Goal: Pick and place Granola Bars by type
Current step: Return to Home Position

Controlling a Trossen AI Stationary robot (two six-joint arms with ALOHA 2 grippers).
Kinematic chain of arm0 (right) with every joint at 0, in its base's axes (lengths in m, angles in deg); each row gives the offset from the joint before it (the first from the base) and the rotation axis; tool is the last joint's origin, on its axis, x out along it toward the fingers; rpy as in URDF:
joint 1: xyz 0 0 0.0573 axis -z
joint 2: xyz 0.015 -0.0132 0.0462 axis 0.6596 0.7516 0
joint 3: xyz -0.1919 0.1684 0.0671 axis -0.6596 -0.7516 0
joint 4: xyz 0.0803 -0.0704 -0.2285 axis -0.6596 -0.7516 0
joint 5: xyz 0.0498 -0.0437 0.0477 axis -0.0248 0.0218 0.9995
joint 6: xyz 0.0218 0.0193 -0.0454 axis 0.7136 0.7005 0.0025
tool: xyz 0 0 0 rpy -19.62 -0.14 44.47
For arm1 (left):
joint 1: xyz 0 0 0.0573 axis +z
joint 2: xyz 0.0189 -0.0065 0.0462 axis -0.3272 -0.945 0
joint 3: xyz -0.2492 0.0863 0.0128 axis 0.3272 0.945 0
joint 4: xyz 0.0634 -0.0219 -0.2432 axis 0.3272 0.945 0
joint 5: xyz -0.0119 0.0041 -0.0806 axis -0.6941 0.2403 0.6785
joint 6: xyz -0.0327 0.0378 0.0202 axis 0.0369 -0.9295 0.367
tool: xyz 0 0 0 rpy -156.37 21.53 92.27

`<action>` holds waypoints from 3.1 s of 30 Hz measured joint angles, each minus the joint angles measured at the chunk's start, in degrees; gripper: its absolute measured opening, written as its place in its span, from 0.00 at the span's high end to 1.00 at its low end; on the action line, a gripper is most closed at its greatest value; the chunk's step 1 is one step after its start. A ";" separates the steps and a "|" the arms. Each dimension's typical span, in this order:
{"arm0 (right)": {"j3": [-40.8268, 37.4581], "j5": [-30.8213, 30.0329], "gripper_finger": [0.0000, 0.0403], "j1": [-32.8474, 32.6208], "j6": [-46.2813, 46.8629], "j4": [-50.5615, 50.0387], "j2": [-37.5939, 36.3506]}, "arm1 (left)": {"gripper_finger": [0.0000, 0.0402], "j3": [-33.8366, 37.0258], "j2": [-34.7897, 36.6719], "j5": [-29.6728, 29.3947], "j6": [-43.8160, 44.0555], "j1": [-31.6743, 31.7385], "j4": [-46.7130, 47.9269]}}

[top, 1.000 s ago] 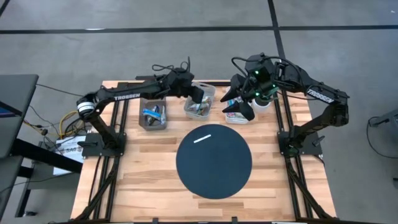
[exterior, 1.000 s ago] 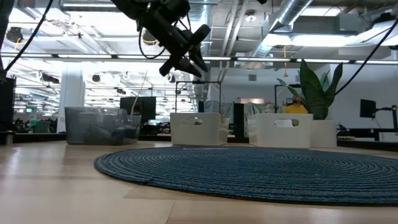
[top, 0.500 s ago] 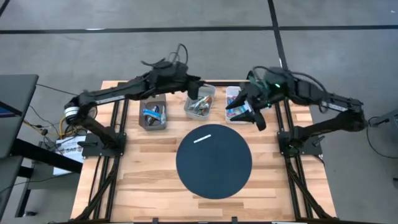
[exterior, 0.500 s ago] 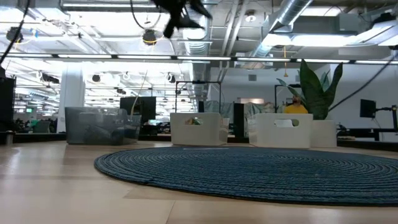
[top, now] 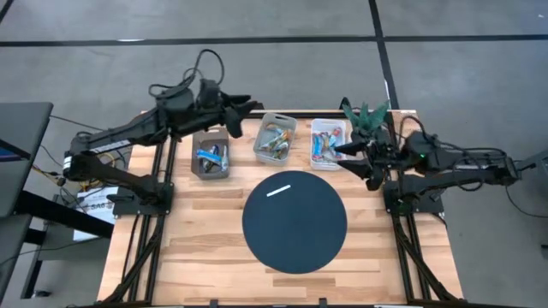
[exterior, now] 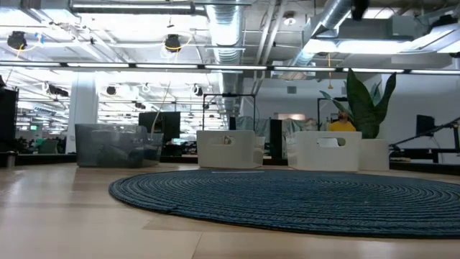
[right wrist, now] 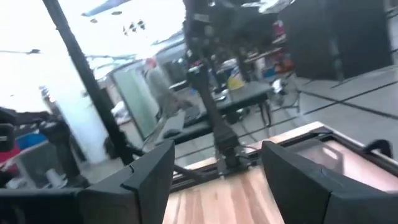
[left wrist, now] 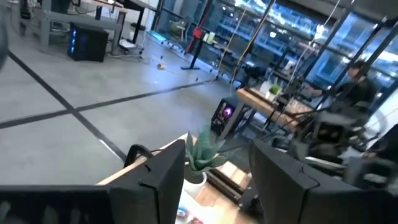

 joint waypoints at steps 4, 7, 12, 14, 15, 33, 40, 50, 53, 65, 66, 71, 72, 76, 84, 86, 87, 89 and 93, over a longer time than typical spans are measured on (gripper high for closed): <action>-5.41 -6.90 0.42 -4.27 0.16 0.17 -6.82 | 0.58 0.00 2.84 -2.84 0.51 -2.22 0.03; -9.16 -9.74 0.42 -6.95 0.52 1.09 -11.85 | 0.58 0.00 4.72 -5.29 0.52 -3.85 -0.09; -16.15 -10.35 0.42 -9.35 1.15 6.47 -16.66 | 0.58 0.02 7.43 -8.56 0.51 -5.92 -0.11; -19.11 -10.37 0.42 -9.79 1.51 10.35 -17.54 | 0.58 0.02 8.49 -9.68 0.57 -6.54 -0.11; -20.64 -10.37 0.42 -9.83 1.62 12.07 -18.03 | 0.58 0.02 8.93 -10.33 0.63 -6.93 -0.13; -37.29 -12.47 0.42 -9.70 3.63 22.78 -27.26 | 0.58 0.02 11.01 -16.47 0.32 -10.92 -0.66; -37.38 -12.11 0.42 -9.70 -1.66 14.61 -30.23 | 0.58 0.02 11.01 -16.56 0.06 -11.62 -1.62; -37.41 -8.29 0.42 -9.79 -11.09 4.11 -31.65 | 0.58 0.04 11.01 -16.59 1.68 -11.62 -1.82; -37.43 -8.34 0.42 -9.78 -14.74 3.77 -31.65 | 0.58 0.04 11.01 -16.56 2.17 -11.62 -1.35; -37.45 -8.40 0.42 -9.70 -15.98 0.36 -31.52 | 0.58 0.12 12.95 -3.28 4.26 -12.42 3.25; -37.45 -8.40 0.42 -9.70 -15.98 0.38 -31.52 | 0.58 0.13 13.42 -0.41 1.62 -12.74 3.09; -37.48 -8.56 0.42 -9.70 -15.98 0.36 -31.52 | 0.58 6.70 19.14 6.77 -8.90 -15.29 -2.48; -37.48 -8.62 0.42 -9.70 -15.98 0.38 -31.52 | 0.58 9.75 20.86 6.93 -10.42 -16.12 -5.24; -37.50 -9.93 0.42 -9.70 -15.98 0.38 -31.52 | 0.58 24.40 27.96 6.92 -13.37 -18.49 -15.79; -37.52 -11.59 0.42 -9.70 -15.98 0.38 -31.52 | 0.58 49.88 42.23 6.49 -15.71 -19.30 -23.80; -37.52 -11.59 0.42 -9.70 -15.98 0.37 -31.52 | 0.58 55.04 45.73 6.49 -14.77 -19.25 -23.83; -37.52 -11.59 0.42 -9.70 -15.98 0.38 -31.52 | 0.58 57.45 47.68 6.93 -14.41 -19.25 -24.40; -37.52 -11.58 0.42 -9.70 -15.98 0.36 -31.52 | 0.58 61.70 51.34 8.65 -14.30 -19.25 -25.84; -37.52 -11.57 0.42 -9.70 -15.98 0.38 -31.52 | 0.58 68.58 57.94 10.89 -13.25 -19.27 -26.77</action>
